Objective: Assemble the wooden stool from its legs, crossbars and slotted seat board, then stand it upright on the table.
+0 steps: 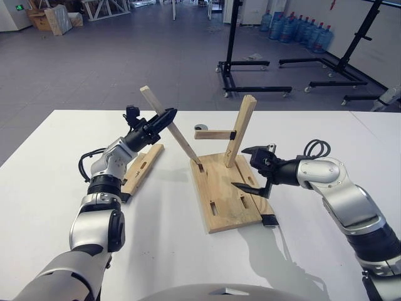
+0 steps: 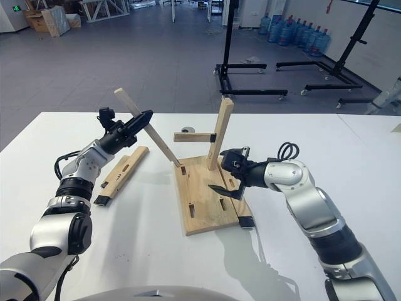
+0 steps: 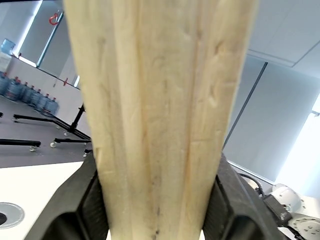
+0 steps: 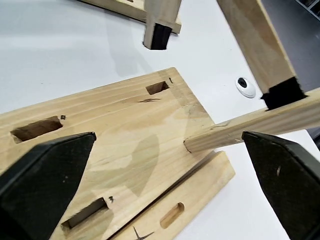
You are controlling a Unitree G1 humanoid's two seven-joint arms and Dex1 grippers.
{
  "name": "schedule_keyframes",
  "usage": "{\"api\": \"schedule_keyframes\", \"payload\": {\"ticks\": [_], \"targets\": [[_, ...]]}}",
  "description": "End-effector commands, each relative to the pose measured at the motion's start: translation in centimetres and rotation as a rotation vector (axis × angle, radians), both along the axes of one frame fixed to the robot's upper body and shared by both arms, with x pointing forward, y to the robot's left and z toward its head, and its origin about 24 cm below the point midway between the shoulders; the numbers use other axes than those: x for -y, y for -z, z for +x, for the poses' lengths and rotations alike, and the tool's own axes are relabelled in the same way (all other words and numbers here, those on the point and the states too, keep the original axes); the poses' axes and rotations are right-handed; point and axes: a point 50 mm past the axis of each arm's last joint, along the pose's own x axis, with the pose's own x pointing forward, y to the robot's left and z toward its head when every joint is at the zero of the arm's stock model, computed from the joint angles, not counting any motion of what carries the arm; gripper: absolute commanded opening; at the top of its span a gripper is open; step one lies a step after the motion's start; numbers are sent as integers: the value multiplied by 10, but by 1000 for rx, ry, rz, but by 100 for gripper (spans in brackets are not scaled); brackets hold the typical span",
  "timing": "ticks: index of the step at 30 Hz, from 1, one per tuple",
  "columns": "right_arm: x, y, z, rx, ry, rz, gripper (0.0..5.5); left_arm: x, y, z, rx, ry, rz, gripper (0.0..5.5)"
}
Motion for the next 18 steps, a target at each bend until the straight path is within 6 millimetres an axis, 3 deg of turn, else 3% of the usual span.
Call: {"api": "schedule_keyframes", "payload": {"ticks": [1,9,18], "targets": [[-4,-3,4,20,-7,12,540,-1,6,1,31,-27,32,202],[-12,3,4,12,-10,29,540,26,9,2,82,2,68,202],[-16,4,6,7,-27,32,540,24,26,2,40,-4,123,202]]}}
